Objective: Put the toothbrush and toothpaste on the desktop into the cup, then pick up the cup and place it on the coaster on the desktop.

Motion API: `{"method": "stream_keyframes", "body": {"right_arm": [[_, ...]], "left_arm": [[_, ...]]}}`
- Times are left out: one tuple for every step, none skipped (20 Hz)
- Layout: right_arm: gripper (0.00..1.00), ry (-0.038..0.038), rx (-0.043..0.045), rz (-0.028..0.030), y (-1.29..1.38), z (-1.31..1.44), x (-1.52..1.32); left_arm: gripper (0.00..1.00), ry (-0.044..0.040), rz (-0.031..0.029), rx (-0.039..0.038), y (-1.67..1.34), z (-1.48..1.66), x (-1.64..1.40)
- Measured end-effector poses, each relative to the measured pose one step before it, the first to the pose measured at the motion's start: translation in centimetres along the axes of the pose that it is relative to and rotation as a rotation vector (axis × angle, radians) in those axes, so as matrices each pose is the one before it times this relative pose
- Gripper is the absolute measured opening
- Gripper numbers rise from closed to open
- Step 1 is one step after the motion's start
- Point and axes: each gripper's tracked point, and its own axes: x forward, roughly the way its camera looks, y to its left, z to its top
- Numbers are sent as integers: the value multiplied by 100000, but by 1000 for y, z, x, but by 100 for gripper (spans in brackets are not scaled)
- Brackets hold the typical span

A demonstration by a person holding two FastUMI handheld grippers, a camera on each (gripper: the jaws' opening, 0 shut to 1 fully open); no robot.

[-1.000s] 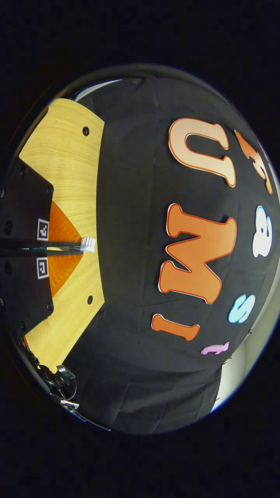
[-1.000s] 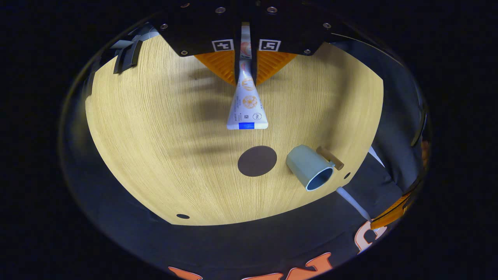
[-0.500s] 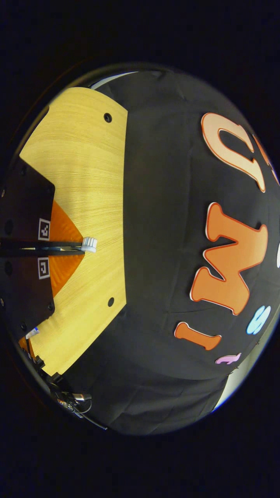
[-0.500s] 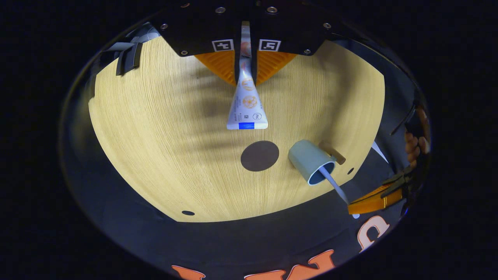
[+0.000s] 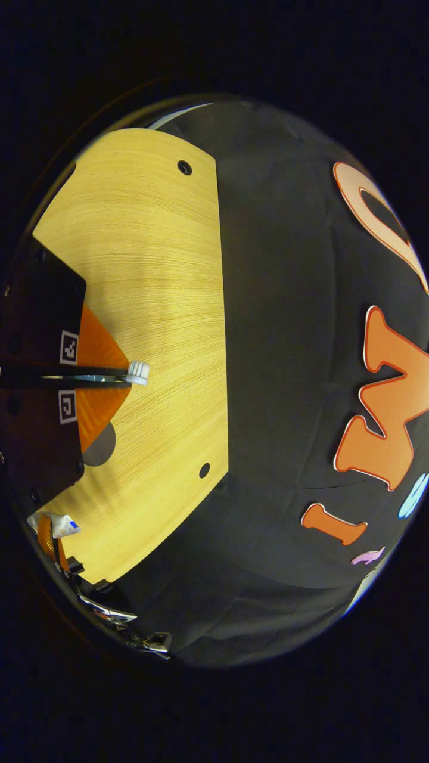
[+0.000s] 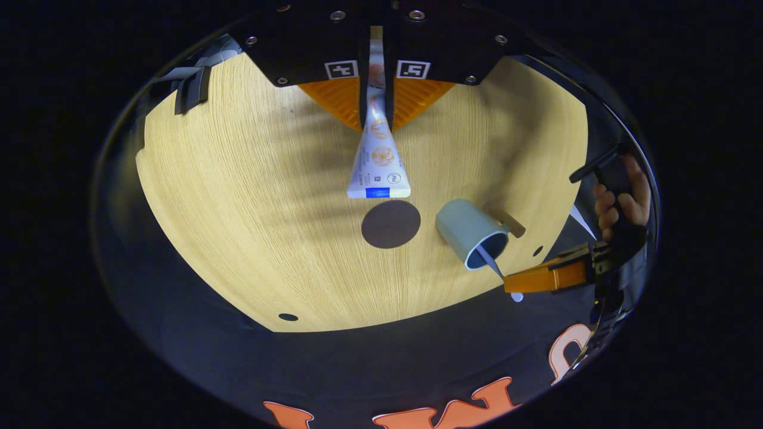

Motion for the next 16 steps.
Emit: {"method": "stream_keyframes", "body": {"right_arm": [[9,-639,-75,124,50,140,-115],[9,-548,-97,-75,-7,136,-207],[9,-438,-246,148,29,184,-192],[9,-519,-293,81,56,253,-192],[9,-602,-265,51,55,292,-219],[9,-665,-176,240,6,254,-273],[9,-570,-288,297,-1,314,-299],[9,-871,-427,179,9,291,-336],[9,-557,-654,201,-9,335,-237],[9,-778,-718,287,24,190,126],[9,-491,-690,380,36,266,6],[9,-774,-523,566,285,346,-194],[9,-1019,-417,582,247,555,-107],[9,-1345,-580,806,185,422,-110],[9,-1787,-776,703,157,747,-94],[9,-1867,-907,526,51,600,74]], "left_arm": [[2,497,301,394,136,-122,-153],[14,382,235,351,132,34,60],[27,496,-682,85,-248,18,281],[33,964,-1044,352,-264,-221,-104],[41,402,-1386,479,-160,-287,-352],[43,-486,-363,840,108,72,-66],[43,-574,-906,1218,-37,-122,-644],[55,-369,-307,1224,-35,72,-382],[62,-219,-317,1169,121,-41,-343],[77,-277,253,1160,149,-20,-202],[82,-479,547,834,230,44,-588],[83,-824,594,427,253,183,-520],[84,-902,210,55,141,105,-385],[91,-934,947,331,381,54,-634],[90,-900,810,225,407,75,-763],[94,-893,485,92,230,31,-626]]}}
